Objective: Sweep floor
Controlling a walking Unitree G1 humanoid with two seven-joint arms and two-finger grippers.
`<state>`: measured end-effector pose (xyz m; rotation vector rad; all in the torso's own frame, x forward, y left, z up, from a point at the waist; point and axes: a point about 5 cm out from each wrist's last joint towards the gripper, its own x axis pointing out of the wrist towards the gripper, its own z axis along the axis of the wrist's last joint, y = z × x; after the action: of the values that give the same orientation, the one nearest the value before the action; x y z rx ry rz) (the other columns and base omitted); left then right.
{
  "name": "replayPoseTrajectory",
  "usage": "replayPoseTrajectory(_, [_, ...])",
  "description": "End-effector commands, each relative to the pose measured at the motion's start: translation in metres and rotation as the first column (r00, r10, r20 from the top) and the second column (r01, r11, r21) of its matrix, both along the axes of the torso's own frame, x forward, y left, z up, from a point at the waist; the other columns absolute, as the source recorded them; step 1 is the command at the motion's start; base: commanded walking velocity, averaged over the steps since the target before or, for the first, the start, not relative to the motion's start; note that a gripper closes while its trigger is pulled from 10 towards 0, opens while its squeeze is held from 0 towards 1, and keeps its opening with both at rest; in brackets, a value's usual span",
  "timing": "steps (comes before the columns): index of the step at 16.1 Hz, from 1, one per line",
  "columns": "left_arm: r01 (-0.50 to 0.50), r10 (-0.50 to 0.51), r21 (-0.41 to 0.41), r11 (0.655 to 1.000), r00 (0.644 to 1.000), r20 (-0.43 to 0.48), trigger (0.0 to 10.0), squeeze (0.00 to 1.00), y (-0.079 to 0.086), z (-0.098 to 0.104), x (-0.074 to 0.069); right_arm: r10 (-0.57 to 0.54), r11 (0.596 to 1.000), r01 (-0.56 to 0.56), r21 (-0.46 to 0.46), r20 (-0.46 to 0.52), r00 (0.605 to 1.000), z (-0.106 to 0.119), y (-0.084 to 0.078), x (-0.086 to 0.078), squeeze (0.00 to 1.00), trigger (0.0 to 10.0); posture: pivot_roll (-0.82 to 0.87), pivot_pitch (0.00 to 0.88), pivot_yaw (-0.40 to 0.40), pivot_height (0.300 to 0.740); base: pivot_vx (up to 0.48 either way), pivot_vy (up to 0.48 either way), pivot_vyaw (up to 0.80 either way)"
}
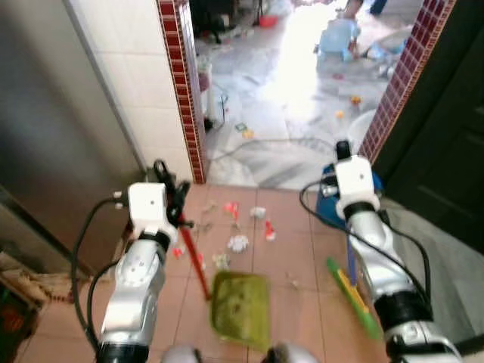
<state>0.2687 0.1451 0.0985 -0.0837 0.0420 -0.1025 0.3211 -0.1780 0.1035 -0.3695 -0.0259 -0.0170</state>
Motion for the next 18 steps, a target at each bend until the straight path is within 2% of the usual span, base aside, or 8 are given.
replayPoseTrajectory(1, [-0.004, 0.004, 0.002, 1.000, 0.999, 0.047, 10.0, 0.00, 0.004, 0.010, 0.002, 0.027, 1.000, -0.028, 0.005, 0.076, 0.997, 0.017, 0.009, 0.006, 0.00, 10.0, -0.06, 0.020, 0.016, 0.740, 0.266, 0.000, 0.00])
replayPoseTrajectory(5, [0.008, -0.007, -0.018, 1.000, 0.999, 0.037, 10.0, 0.00, -0.002, 0.008, 0.000, 0.032, 0.999, -0.032, 0.001, 0.070, 0.997, 0.013, 0.006, 0.003, 0.00, 10.0, -0.07, 0.023, 0.015, 0.740, 0.309, 0.000, 0.00])
replayPoseTrajectory(11, [0.008, -0.008, -0.017, 1.000, 1.000, 0.023, 10.0, 0.00, -0.005, 0.005, -0.003, 0.036, 0.999, -0.036, 0.004, 0.070, 0.997, 0.012, 0.008, 0.002, 0.00, 10.0, -0.07, 0.028, 0.015, 0.740, 0.341, 0.336, 0.00])
replayPoseTrajectory(13, [0.010, -0.009, -0.028, 1.000, 1.000, 0.018, 10.0, 0.00, -0.007, 0.004, -0.004, 0.036, 0.999, -0.037, 0.003, 0.070, 0.997, 0.012, 0.008, 0.002, 0.00, 10.0, -0.07, 0.028, 0.015, 0.740, 0.426, 0.000, 0.00])
replayPoseTrajectory(14, [0.005, -0.004, -0.039, 0.999, 1.000, 0.013, 10.0, 0.00, -0.008, 0.003, -0.004, 0.035, 0.999, -0.036, 0.002, 0.069, 0.997, 0.012, 0.007, 0.001, 0.00, 10.0, -0.07, 0.028, 0.015, 0.740, 0.000, 0.000, 0.00])
replayPoseTrajectory(18, [-0.033, 0.033, 0.006, 0.999, 0.999, 0.032, 10.0, 0.00, -0.006, 0.003, -0.001, 0.029, 1.000, -0.029, -0.001, 0.064, 0.998, 0.011, 0.005, 0.002, 0.00, 10.0, -0.07, 0.025, 0.011, 0.740, 0.000, 0.000, 0.00])
